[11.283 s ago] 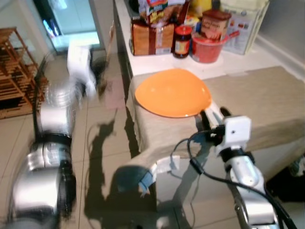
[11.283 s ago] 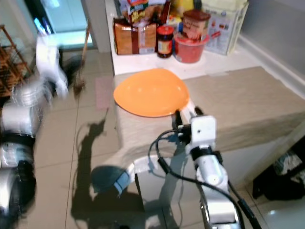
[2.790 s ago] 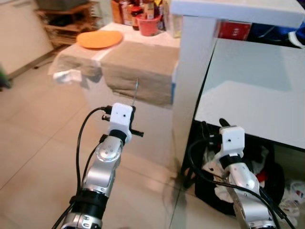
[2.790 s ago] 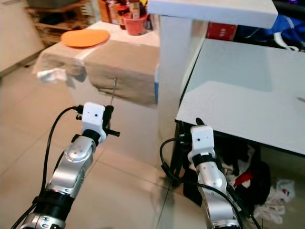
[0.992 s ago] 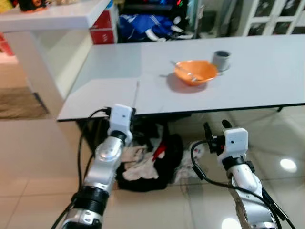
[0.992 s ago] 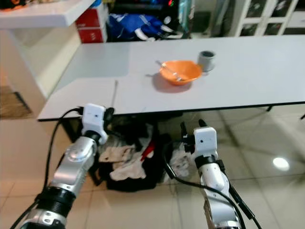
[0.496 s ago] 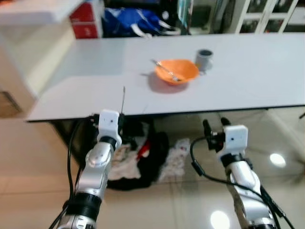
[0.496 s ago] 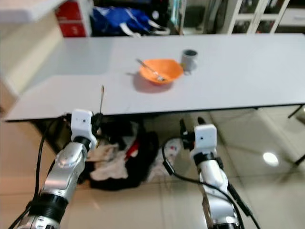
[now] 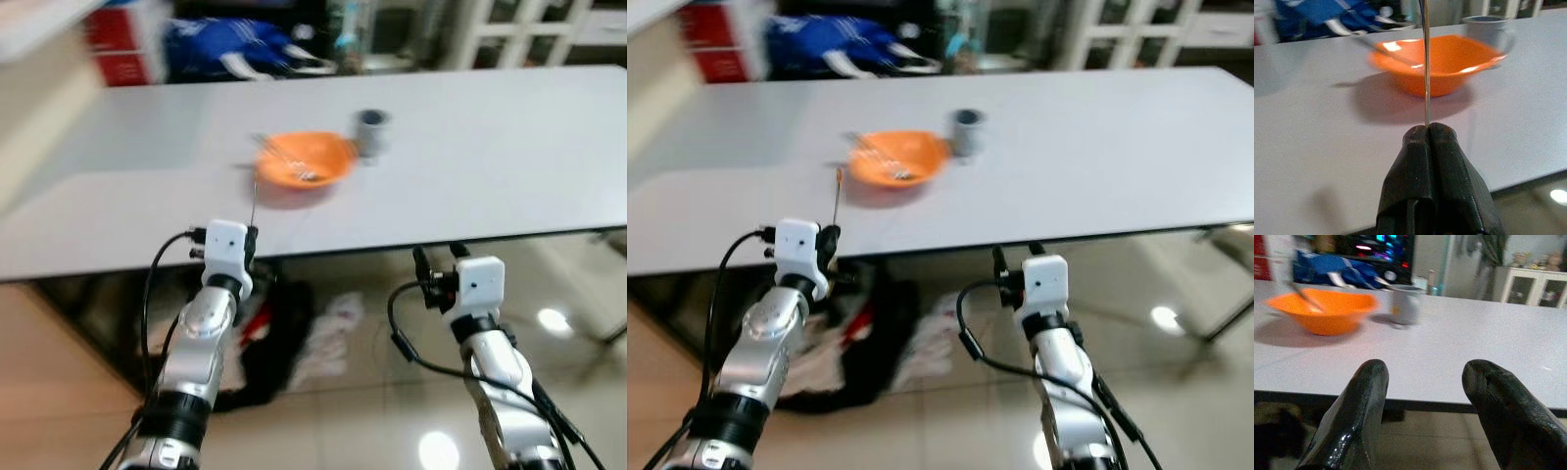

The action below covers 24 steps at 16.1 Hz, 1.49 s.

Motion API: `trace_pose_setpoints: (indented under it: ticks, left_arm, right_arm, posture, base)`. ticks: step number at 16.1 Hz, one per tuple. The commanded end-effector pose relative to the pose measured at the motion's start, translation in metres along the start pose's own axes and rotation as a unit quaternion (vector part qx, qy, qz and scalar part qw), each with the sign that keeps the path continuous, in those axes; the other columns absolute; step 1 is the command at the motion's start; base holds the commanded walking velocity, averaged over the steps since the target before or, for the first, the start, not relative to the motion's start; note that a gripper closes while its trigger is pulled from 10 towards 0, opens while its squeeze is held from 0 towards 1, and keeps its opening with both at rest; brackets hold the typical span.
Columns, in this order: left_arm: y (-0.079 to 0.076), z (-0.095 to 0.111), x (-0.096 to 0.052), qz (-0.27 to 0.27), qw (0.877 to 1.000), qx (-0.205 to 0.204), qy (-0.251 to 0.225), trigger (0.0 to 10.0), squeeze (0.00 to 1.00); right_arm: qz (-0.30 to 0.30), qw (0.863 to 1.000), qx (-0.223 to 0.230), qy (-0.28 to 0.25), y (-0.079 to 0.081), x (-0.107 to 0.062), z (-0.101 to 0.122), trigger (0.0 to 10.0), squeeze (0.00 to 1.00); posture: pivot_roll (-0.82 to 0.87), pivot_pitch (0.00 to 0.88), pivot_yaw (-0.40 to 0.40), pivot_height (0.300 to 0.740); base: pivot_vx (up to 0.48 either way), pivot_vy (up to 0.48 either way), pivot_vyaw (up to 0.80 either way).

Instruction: Setting the table

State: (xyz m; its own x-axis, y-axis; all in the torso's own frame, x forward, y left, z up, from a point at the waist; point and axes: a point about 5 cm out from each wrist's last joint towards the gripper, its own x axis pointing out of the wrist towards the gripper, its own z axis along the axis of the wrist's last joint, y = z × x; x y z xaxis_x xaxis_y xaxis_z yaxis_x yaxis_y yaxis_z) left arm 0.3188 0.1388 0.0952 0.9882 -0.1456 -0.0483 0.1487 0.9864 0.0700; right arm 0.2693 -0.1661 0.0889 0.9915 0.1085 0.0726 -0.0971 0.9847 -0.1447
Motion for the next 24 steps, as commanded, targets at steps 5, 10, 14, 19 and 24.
trace_pose_setpoints:
  ticks: [5, 10, 14, 19, 24]
  left_arm:
    - [-0.010, 0.017, 0.004, -0.020, 0.999, 0.031, -0.038, 0.0, 0.00]
    - [-0.017, 0.021, 0.001, -0.041, 0.997, 0.031, -0.049, 0.0, 0.00]
    - [-0.019, 0.022, 0.003, -0.051, 0.997, 0.032, -0.044, 0.0, 0.00]
    - [-0.030, 0.036, 0.003, -0.082, 0.993, 0.040, -0.072, 0.0, 0.00]
    - [-0.036, 0.036, 0.002, -0.084, 0.993, 0.026, -0.073, 0.0, 0.00]
  right_arm:
    - [-0.007, 1.000, -0.007, 0.004, -0.006, -0.001, -0.002, 10.0, 0.00]
    - [-0.008, 1.000, -0.007, 0.008, -0.004, -0.007, -0.006, 10.0, 0.00]
    - [-0.007, 1.000, -0.009, 0.011, -0.001, -0.006, -0.007, 10.0, 0.00]
    - [-0.008, 1.000, -0.008, 0.015, 0.004, -0.007, -0.010, 10.0, 0.00]
    - [-0.008, 1.000, -0.009, 0.015, 0.001, -0.007, -0.010, 10.0, 0.00]
  posture:
    - [-0.03, 0.000, 0.039, 0.740]
    - [-0.03, 0.000, 0.047, 0.740]
    - [-0.03, 0.000, 0.050, 0.740]
    - [-0.03, 0.000, 0.060, 0.740]
    - [-0.03, 0.000, 0.060, 0.740]
  base:
    - [0.000, 0.000, 0.00]
    - [0.000, 0.000, 0.00]
    - [0.356, 0.000, 0.00]
    - [0.480, 0.000, 0.00]
    - [0.480, 0.000, 0.00]
